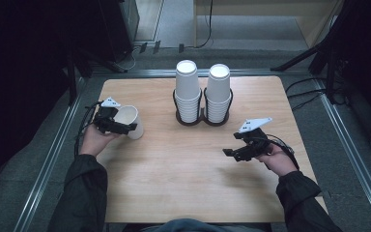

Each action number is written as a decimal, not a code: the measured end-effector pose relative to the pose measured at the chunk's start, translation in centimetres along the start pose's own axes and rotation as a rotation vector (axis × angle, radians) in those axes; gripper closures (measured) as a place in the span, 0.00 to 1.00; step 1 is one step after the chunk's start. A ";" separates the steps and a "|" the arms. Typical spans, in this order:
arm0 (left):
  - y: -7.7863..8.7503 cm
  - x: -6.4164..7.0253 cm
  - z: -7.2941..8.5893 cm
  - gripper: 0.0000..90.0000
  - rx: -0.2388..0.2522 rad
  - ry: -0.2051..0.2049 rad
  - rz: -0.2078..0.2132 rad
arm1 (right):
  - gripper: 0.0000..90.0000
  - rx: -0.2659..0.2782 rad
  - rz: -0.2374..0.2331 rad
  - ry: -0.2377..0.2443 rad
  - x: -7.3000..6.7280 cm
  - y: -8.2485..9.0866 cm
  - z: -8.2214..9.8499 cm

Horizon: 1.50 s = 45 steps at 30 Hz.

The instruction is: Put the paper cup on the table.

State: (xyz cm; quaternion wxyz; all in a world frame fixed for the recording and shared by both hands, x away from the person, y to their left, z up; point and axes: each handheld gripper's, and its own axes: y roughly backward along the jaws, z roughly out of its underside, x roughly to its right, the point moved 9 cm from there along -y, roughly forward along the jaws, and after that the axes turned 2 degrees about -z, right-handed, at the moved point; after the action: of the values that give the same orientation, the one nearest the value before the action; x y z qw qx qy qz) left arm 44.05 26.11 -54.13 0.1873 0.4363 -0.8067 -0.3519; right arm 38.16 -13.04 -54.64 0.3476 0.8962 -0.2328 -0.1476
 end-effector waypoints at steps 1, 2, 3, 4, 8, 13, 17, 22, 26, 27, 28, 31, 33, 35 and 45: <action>0.0 0.0 0.0 0.09 -0.001 0.008 0.001 | 0.24 -0.003 -0.001 0.002 0.0 0.0 0.0; 0.0 0.0 0.0 0.08 0.000 0.011 0.004 | 0.24 -0.003 -0.001 0.002 0.0 0.0 0.0; 0.0 0.0 0.0 0.07 0.001 0.010 0.006 | 0.24 -0.003 -0.002 0.003 0.0 0.0 0.0; -0.1 0.1 0.0 0.07 0.000 0.008 0.014 | 0.24 0.000 0.000 0.004 0.0 0.0 0.0; -0.1 0.4 0.1 0.00 -0.007 0.014 0.043 | 0.24 0.001 0.002 0.000 0.1 0.1 -0.1; 0.2 0.5 -0.1 0.00 -0.001 0.028 0.063 | 0.24 -0.002 0.002 0.006 0.0 0.2 0.0; 0.6 0.3 -0.1 0.00 -0.014 0.046 0.064 | 0.24 -0.002 0.001 0.007 -0.1 0.2 -0.1; 1.1 0.4 -0.4 0.00 -0.005 0.081 0.080 | 0.25 -0.001 -0.004 0.011 -0.1 0.2 -0.1; 1.8 0.3 -0.9 0.00 0.018 0.114 0.087 | 0.25 -0.005 -0.005 0.010 -0.2 0.2 -0.1; 1.9 0.3 -1.0 0.00 0.025 0.120 0.094 | 0.25 -0.006 -0.005 0.010 -0.2 0.2 -0.1; 2.2 0.2 -1.1 0.00 0.029 0.120 0.090 | 0.25 -0.006 -0.006 0.010 -0.3 0.2 -0.1; 2.7 0.2 -1.3 0.00 0.040 0.130 0.090 | 0.25 -0.006 -0.009 0.011 -0.3 0.3 -0.1; 3.1 0.3 -1.5 0.00 0.052 0.123 0.087 | 0.25 -0.007 -0.009 0.010 -0.3 0.3 -0.1; 3.6 0.4 -1.8 0.00 0.065 0.142 0.095 | 0.25 -0.004 -0.012 0.012 -0.3 0.3 -0.2; 6.3 1.2 -3.1 0.00 0.067 0.137 0.105 | 0.25 0.000 -0.014 0.018 -0.3 0.3 -0.4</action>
State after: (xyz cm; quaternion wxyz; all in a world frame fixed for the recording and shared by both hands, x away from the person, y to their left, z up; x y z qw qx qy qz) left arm 41.67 26.19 -47.38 0.2456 0.4226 -0.8250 -0.2837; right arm 37.94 -12.87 -54.09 0.3484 0.8992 -0.2233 -0.1421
